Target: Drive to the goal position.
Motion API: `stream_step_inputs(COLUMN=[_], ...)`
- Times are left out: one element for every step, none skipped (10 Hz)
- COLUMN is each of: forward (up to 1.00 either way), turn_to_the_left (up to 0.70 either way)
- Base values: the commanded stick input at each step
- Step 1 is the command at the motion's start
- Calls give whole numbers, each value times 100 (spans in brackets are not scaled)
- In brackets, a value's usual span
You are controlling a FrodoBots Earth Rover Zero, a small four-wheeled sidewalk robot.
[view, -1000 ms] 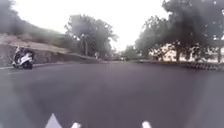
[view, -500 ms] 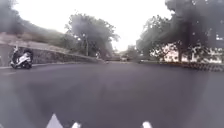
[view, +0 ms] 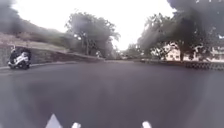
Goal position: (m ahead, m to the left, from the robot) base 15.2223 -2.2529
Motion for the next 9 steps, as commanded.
stream_step_inputs(forward=[50, 50, 50, 50, 50, 50, 50, 50, 50], turn_to_the_left=[0, 0, 0, 0, 0, 0, 0, 0, 0])
